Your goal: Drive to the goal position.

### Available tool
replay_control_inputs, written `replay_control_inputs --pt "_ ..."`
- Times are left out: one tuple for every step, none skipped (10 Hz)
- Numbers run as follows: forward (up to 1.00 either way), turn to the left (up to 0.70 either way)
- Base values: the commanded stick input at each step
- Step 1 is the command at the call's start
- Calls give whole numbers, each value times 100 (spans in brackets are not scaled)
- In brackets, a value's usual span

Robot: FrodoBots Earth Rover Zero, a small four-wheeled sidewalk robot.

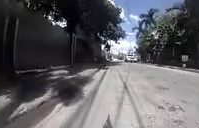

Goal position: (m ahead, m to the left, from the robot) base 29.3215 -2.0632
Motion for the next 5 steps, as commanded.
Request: replay_control_inputs --pt "100 -40" --pt "100 -40" --pt "100 -40" --pt "100 -40" --pt "100 -40"
